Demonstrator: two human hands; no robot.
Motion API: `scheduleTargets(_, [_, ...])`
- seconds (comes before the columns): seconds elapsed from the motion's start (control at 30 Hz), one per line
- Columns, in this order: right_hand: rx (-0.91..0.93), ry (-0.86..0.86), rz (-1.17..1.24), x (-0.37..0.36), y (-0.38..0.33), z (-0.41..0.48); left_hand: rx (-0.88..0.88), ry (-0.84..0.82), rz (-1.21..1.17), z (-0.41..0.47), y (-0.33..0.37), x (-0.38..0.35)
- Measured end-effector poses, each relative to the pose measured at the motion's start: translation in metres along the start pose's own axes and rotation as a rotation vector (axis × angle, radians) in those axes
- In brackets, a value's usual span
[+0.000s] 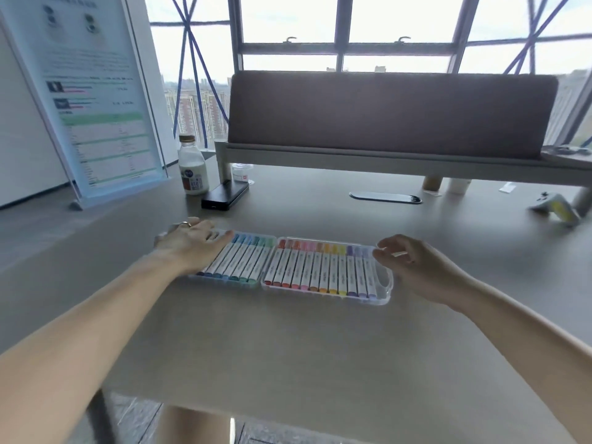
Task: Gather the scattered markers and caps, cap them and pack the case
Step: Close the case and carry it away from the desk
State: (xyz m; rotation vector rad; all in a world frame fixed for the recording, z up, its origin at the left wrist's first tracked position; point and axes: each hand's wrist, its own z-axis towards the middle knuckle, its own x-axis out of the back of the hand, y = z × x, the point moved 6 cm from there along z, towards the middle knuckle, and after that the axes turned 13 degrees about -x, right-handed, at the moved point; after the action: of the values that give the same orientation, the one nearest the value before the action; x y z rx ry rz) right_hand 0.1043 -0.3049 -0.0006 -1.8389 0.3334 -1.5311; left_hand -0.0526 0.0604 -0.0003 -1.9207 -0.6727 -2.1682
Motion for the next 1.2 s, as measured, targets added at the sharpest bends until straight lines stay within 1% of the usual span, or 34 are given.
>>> scheduleTargets(0.07, [-0.018,-0.012,-0.007,-0.002,-0.004,-0.007,0.105,-0.014,-0.022,-0.007,-0.023,-0.001])
scheduleTargets(0.13, [-0.038,-0.013,-0.006,-0.001,-0.006,-0.011,0.15,-0.03,-0.072,-0.016,-0.031,-0.006])
scheduleTargets(0.27, [-0.07,-0.02,-0.013,-0.006,-0.008,-0.017,0.15,0.02,-0.107,-0.026,-0.029,-0.007])
scheduleTargets(0.43, [-0.063,0.042,0.018,-0.008,-0.009,-0.023,0.162,0.055,-0.265,-0.025,-0.032,0.003])
scheduleTargets(0.57, [-0.082,0.078,0.093,-0.007,-0.006,-0.023,0.127,0.202,-0.315,-0.021,-0.022,0.03])
scheduleTargets(0.63, [-0.101,0.104,0.141,-0.006,-0.003,-0.023,0.068,0.295,-0.277,-0.022,-0.004,0.056])
scheduleTargets(0.73, [-0.133,0.142,0.217,-0.007,0.004,-0.024,-0.084,0.472,-0.219,-0.021,0.035,0.1])
scheduleTargets(0.8, [-0.138,0.162,0.242,-0.008,0.008,-0.025,-0.202,0.534,-0.211,-0.023,0.068,0.124])
scheduleTargets(0.93, [-0.102,0.21,0.25,-0.01,0.015,-0.028,-0.377,0.562,-0.209,-0.013,0.118,0.142])
scheduleTargets(1.03, [-0.076,0.222,0.23,-0.011,0.018,-0.03,-0.442,0.613,-0.181,-0.005,0.142,0.139])
scheduleTargets(1.1, [-0.057,0.213,0.211,-0.012,0.018,-0.031,-0.481,0.632,-0.203,-0.004,0.156,0.134])
scheduleTargets(1.2, [-0.032,0.223,0.221,-0.012,0.017,-0.031,-0.602,0.569,-0.245,-0.01,0.18,0.121])
